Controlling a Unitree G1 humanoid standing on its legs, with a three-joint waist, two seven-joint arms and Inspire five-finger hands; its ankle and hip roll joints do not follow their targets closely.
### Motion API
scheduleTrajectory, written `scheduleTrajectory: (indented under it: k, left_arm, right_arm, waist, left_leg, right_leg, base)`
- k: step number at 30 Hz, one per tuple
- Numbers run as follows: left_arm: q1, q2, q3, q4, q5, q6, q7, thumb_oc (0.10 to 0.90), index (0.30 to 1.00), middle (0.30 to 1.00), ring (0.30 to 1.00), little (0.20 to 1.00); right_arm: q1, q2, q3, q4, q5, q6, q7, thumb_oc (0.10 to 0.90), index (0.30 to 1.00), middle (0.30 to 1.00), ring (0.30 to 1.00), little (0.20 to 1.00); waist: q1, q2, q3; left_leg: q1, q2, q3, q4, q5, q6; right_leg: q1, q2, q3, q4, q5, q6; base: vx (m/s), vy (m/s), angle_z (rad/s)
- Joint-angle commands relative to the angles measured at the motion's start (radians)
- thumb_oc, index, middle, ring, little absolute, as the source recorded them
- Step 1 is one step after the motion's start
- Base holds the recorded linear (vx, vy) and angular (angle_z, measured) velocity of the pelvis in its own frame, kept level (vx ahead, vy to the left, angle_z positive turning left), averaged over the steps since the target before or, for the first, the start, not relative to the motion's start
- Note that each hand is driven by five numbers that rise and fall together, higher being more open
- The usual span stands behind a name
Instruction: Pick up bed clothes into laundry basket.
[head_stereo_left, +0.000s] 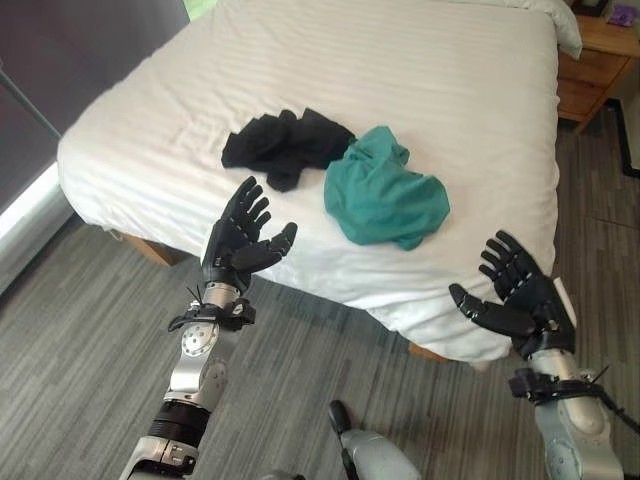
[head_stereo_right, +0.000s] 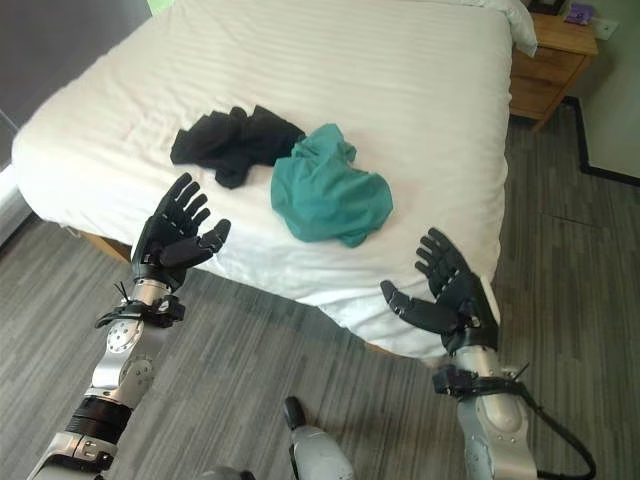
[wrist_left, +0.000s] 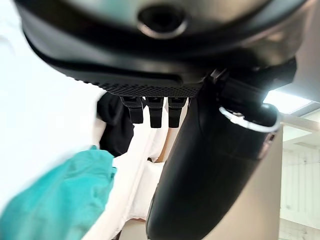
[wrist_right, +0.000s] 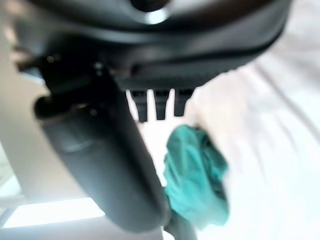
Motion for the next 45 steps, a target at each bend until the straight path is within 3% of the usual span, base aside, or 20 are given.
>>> scheduleTrajectory:
  k: [1,2,3,4,6,8,9,12,15,16,19,24,26,28,29,31,33,39,41,45]
  left_arm:
    - [-0.080,0.037,-0.001,-0.073,-0.009,-0.103,-0.018,0.800,0.900,0.900,0.900,0.900]
    - [-0.080,0.037,-0.001,-0.073,-0.009,-0.103,-0.018,0.800,0.900,0.900,0.900,0.900]
    - [-0.065,0.069,0.039,-0.116,-0.028,-0.124,-0.028,0.800,0.900,0.900,0.900,0.900]
    - [-0.061,0.069,0.042,-0.118,-0.029,-0.123,-0.029,0.800,0.900,0.900,0.900,0.900]
    - [-0.056,0.081,0.058,-0.134,-0.032,-0.135,-0.025,0.800,0.900,0.900,0.900,0.900]
    - [-0.059,0.082,0.065,-0.150,-0.039,-0.146,-0.017,0.800,0.900,0.900,0.900,0.900]
    - [-0.075,0.077,0.078,-0.152,-0.072,-0.159,-0.021,0.800,0.900,0.900,0.900,0.900]
    - [-0.093,0.079,0.071,-0.169,-0.070,-0.159,-0.031,0.800,0.900,0.900,0.900,0.900]
    - [-0.093,0.093,0.070,-0.189,-0.039,-0.156,-0.031,0.800,0.900,0.900,0.900,0.900]
    - [-0.093,0.130,0.090,-0.207,-0.008,-0.164,-0.019,0.800,0.900,0.900,0.900,0.900]
    - [-0.111,0.207,0.125,-0.195,0.037,-0.177,0.007,0.800,0.900,0.900,0.900,0.900]
    - [-0.186,0.338,0.121,-0.085,0.120,-0.142,0.052,0.800,0.900,0.900,0.900,0.900]
    - [-0.237,0.448,0.090,-0.002,0.204,-0.107,0.061,0.800,0.900,0.900,0.900,0.900]
    - [-0.259,0.474,0.073,0.012,0.187,-0.079,0.029,0.800,0.900,0.900,0.900,0.900]
    - [-0.309,0.513,0.039,0.074,0.210,-0.064,0.033,0.800,0.900,0.900,0.900,0.900]
    - [-0.395,0.538,-0.022,0.145,0.244,-0.042,0.040,0.800,0.900,0.900,0.900,0.900]
    - [-0.528,0.595,-0.128,0.248,0.301,-0.018,0.013,0.800,0.900,0.900,0.900,0.900]
    - [-0.760,0.558,-0.288,0.425,0.493,0.055,0.050,0.800,0.900,0.900,0.900,0.900]
    - [-0.847,0.543,-0.362,0.512,0.633,0.096,0.031,0.800,0.900,0.900,0.900,0.900]
    - [-0.894,0.525,-0.392,0.569,0.689,0.111,0.049,0.800,0.900,0.900,0.900,0.900]
  right_arm:
    - [-0.034,-0.072,-0.065,-0.102,0.042,-0.106,0.006,0.800,0.900,0.900,0.900,0.900]
    - [-0.034,-0.072,-0.065,-0.102,0.042,-0.106,0.006,0.800,0.900,0.900,0.900,0.900]
    - [-0.036,-0.084,-0.068,-0.100,0.047,-0.116,0.015,0.800,0.900,0.900,0.900,0.900]
    - [-0.036,-0.085,-0.065,-0.098,0.047,-0.117,0.015,0.800,0.900,0.900,0.900,0.900]
    - [-0.040,-0.098,-0.062,-0.091,0.040,-0.120,0.010,0.800,0.900,0.900,0.900,0.900]
    - [-0.042,-0.097,-0.061,-0.089,0.040,-0.123,0.005,0.800,0.900,0.900,0.900,0.900]
    - [-0.035,-0.081,-0.073,-0.092,0.032,-0.117,0.001,0.800,0.900,0.900,0.900,0.900]
    - [-0.023,-0.065,-0.085,-0.106,0.001,-0.108,0.001,0.800,0.900,0.900,0.900,0.900]
    - [-0.015,-0.045,-0.096,-0.109,-0.035,-0.105,-0.004,0.800,0.900,0.900,0.900,0.900]
    - [-0.021,-0.025,-0.092,-0.110,-0.050,-0.110,-0.008,0.800,0.900,0.900,0.900,0.900]
    - [-0.027,-0.016,-0.074,-0.115,-0.084,-0.104,0.003,0.800,0.900,0.900,0.900,0.900]
    - [-0.015,-0.025,-0.058,-0.089,-0.082,-0.095,0.013,0.800,0.900,0.900,0.900,0.900]
    - [-0.022,-0.047,-0.069,-0.058,-0.066,-0.101,0.017,0.800,0.900,0.900,0.900,0.900]
    - [-0.018,-0.050,-0.077,-0.051,-0.060,-0.087,0.027,0.800,0.900,0.900,0.900,0.900]
    - [0.002,-0.051,-0.072,-0.052,-0.022,-0.063,0.046,0.800,0.900,0.900,0.900,0.900]
    - [-0.013,-0.060,-0.066,-0.064,-0.019,-0.078,0.042,0.800,0.900,0.900,0.900,0.900]
    - [0.012,-0.075,-0.079,-0.065,-0.003,-0.068,0.066,0.800,0.900,0.900,0.900,0.900]
    - [0.023,-0.053,-0.070,-0.062,0.006,-0.060,0.064,0.800,0.900,0.900,0.900,0.900]
    - [0.048,-0.047,-0.081,-0.074,-0.004,-0.049,0.075,0.800,0.900,0.900,0.900,0.900]
    - [0.049,-0.032,-0.081,-0.075,-0.008,-0.051,0.066,0.800,0.900,0.900,0.900,0.900]
  waist:
    - [-0.048,-0.007,-0.034]
    - [-0.048,-0.007,-0.034]
    - [-0.039,0.017,-0.067]
    - [-0.026,0.013,-0.066]
    - [-0.014,0.041,-0.083]
    - [-0.010,0.049,-0.090]
    - [-0.035,0.064,-0.103]
    - [-0.037,0.069,-0.108]
    - [-0.035,0.065,-0.112]
    - [-0.039,0.058,-0.104]
    - [-0.042,0.066,-0.092]
    - [-0.057,0.089,-0.094]
    - [-0.050,0.090,-0.109]
    - [-0.049,0.090,-0.113]
    - [-0.062,0.095,-0.120]
    - [-0.046,0.084,-0.117]
    - [-0.069,0.089,-0.130]
    - [-0.082,0.083,-0.120]
    - [-0.090,0.083,-0.115]
    - [-0.090,0.079,-0.111]
  left_leg:
    - [0.051,0.045,-0.003,-0.114,0.189,0.007]
    - [0.051,0.045,-0.003,-0.114,0.189,0.007]
    - [0.123,0.230,-0.068,-0.533,0.234,0.024]
    - [0.154,0.231,-0.047,-0.581,0.261,0.021]
    - [0.187,0.240,-0.121,-0.733,0.292,0.001]
    - [0.182,0.241,-0.158,-0.755,0.300,-0.011]
    - [0.196,0.232,-0.104,-0.769,0.275,-0.027]
    - [0.226,0.196,-0.060,-0.807,0.212,-0.009]
    - [0.246,0.155,-0.034,-0.836,0.187,0.013]
    - [0.270,0.123,-0.003,-0.853,0.148,0.043]
    - [0.281,0.115,0.027,-0.859,0.140,0.053]
    - [0.304,0.084,0.062,-0.859,0.131,0.066]
    - [0.304,0.058,0.078,-0.859,0.106,0.074]
    - [0.303,0.053,0.067,-0.859,0.111,0.072]
    - [0.297,0.048,0.054,-0.859,0.115,0.075]
    - [0.296,0.042,0.068,-0.859,0.105,0.070]
    - [0.275,0.038,0.069,-0.859,0.095,0.071]
    - [0.259,0.036,0.056,-0.859,0.106,0.070]
    - [0.257,0.035,0.046,-0.859,0.104,0.072]
    - [0.257,0.035,0.046,-0.859,0.102,0.072]
  right_leg:
    - [0.077,-0.066,-0.008,-0.006,-0.056,0.114]
    - [0.077,-0.066,-0.008,-0.006,-0.056,0.114]
    - [0.096,-0.092,0.051,0.003,-0.110,0.158]
    - [0.094,-0.089,0.067,0.005,-0.104,0.155]
    - [0.111,-0.094,0.107,-0.005,-0.127,0.167]
    - [0.120,-0.104,0.124,-0.011,-0.133,0.172]
    - [0.149,-0.148,0.130,-0.029,-0.136,0.190]
    - [0.149,-0.186,0.151,-0.037,-0.123,0.220]
    - [0.127,-0.215,0.171,-0.026,-0.049,0.257]
    - [0.090,-0.225,0.198,0.028,0.067,0.283]
    - [0.026,-0.185,0.234,0.093,0.153,0.291]
    - [-0.019,-0.084,0.114,0.108,0.051,0.276]
    - [0.003,-0.052,-0.017,-0.003,-0.038,0.218]
    - [0.026,-0.076,-0.012,-0.030,-0.024,0.234]
    - [0.041,-0.054,0.036,-0.033,-0.045,0.223]
    - [0.043,-0.080,-0.024,-0.074,-0.012,0.239]
    - [0.054,-0.074,-0.012,-0.119,-0.015,0.236]
    - [0.058,-0.078,-0.017,-0.132,-0.009,0.238]
    - [0.061,-0.082,-0.019,-0.133,-0.013,0.239]
    - [0.065,-0.085,-0.020,-0.138,-0.015,0.241]
  base:
    - [0.00,0.000,-1.00]
    - [0.41,0.415,-0.20]
    - [0.41,0.397,-0.27]
    - [0.52,0.517,-0.61]
    - [0.22,0.201,-1.12]
    - [0.28,0.300,-0.85]
    - [0.37,0.402,-0.52]
    - [0.27,0.377,-0.34]
    - [0.14,0.233,-0.31]
    - [0.16,0.254,-0.08]
    - [0.11,0.332,-0.47]
    - [0.04,0.221,-0.09]
    - [0.08,0.192,-0.07]
    - [0.07,0.089,0.00]
    - [0.05,0.057,0.07]
    - [0.03,0.031,0.18]
    - [0.04,0.023,-0.04]
    - [0.01,0.006,0.07]
    - [0.01,0.007,-0.02]
    - [0.01,0.002,0.00]
